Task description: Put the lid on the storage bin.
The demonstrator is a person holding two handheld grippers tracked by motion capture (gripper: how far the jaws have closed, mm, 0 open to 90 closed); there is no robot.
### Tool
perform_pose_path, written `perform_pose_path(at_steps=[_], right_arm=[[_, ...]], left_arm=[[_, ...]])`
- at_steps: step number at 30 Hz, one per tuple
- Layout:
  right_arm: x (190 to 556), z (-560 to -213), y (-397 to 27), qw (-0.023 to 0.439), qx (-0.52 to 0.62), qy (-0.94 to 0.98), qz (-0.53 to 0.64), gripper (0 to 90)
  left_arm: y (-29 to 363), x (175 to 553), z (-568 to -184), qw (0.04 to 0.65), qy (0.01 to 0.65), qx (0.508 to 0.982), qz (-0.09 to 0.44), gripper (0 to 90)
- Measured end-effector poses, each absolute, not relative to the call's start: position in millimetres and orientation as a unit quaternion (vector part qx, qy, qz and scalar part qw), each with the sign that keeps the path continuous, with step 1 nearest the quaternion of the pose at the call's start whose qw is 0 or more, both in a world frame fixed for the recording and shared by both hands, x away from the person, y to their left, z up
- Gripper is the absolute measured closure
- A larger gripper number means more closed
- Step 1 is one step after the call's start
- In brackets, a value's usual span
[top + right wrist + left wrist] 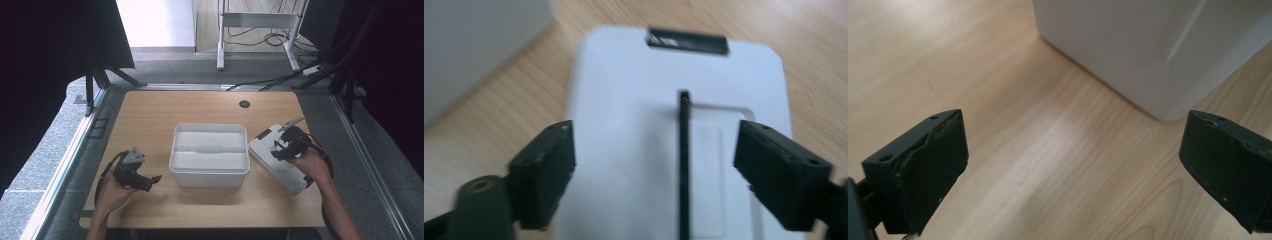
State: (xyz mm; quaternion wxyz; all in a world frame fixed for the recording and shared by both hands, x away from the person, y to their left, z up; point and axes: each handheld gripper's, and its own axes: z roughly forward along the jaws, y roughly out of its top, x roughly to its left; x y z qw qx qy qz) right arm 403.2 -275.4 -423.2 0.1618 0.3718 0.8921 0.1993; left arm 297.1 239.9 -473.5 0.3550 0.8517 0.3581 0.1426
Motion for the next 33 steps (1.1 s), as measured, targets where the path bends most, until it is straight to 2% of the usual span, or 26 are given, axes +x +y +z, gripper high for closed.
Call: perform_pose_path(at_steps=[6, 8, 12, 16, 21, 33], right_arm=[[421, -440, -284, 0.147, 0.373, 0.906, 0.138, 51.6], [424, -442, -284, 0.142, 0.37, 0.91, 0.121, 58.3], [428, -443, -285, 0.127, 0.358, 0.919, 0.107, 80.0], [430, -439, -289, 0.111, 0.361, 0.92, 0.101, 83.4], [429, -428, -295, 0.098, 0.352, 0.923, 0.116, 83.7], [412, -362, -299, 0.099, 0.289, 0.94, 0.15, 83.7]], left_arm=[[234, 292, -505, 0.356, 0.37, 0.849, 0.126, 0.0], [230, 291, -510, 0.346, 0.369, 0.854, 0.125, 0.0], [226, 289, -516, 0.343, 0.364, 0.857, 0.123, 0.0], [224, 289, -522, 0.345, 0.357, 0.859, 0.122, 0.0], [221, 289, -523, 0.336, 0.348, 0.867, 0.118, 0.0], [220, 289, -523, 0.338, 0.349, 0.867, 0.115, 0.0]])
